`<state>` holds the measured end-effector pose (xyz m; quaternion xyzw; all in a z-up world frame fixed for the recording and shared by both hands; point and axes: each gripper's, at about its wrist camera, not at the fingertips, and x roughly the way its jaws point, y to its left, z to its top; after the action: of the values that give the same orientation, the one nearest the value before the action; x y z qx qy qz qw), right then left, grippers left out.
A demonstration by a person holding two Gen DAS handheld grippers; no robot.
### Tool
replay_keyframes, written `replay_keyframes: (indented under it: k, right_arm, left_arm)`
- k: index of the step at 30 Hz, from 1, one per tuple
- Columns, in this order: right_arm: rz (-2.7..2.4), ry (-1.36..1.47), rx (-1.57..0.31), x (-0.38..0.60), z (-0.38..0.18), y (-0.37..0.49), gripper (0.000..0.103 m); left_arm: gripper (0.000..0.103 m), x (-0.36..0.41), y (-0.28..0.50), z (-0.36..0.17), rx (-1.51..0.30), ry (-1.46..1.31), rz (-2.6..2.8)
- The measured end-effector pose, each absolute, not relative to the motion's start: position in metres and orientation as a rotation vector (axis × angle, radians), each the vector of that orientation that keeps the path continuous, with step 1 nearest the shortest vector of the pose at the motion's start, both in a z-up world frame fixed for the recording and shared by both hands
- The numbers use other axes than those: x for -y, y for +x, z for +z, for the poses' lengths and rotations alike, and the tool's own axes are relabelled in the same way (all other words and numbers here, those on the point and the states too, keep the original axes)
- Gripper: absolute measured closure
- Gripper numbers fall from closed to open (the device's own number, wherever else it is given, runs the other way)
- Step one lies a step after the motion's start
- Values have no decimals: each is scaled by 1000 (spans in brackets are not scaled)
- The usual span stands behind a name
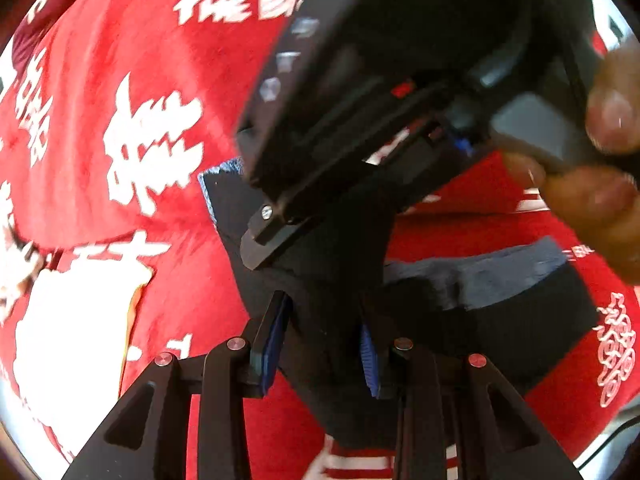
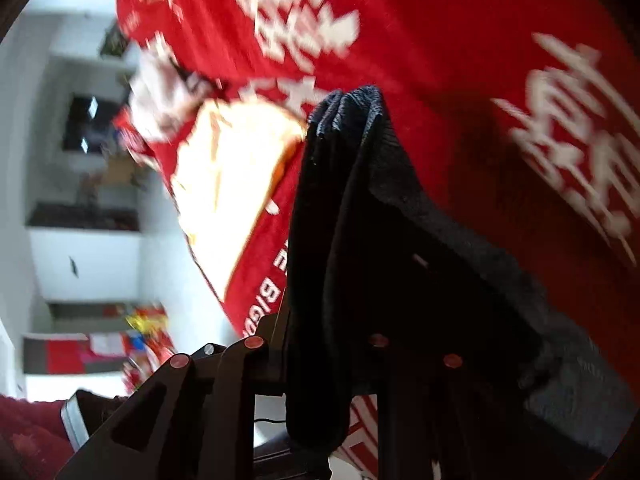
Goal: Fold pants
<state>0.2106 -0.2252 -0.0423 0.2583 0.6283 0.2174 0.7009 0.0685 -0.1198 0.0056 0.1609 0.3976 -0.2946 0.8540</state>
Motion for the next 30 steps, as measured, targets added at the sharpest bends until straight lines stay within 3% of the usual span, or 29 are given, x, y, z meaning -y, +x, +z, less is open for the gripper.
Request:
replay_keyframes:
  k: [13,23,29,30]
  right_arm:
    - [269,915,-1041,413,-15,12,80]
    - [98,1095,-1069,476,-119,-80,80]
    - [48,1172,-1065,478,-151,-105,78]
    - [41,1164,-1067,477,-151,-106,78]
  left_arm:
    - [69,271,-44,33,-794,518,-929]
    - [69,330,-106,-52,-896,738,-995]
    - [50,320,-111,-64,-977,754,-1002]
    - [38,318,-114,-64,-973,761,-1012]
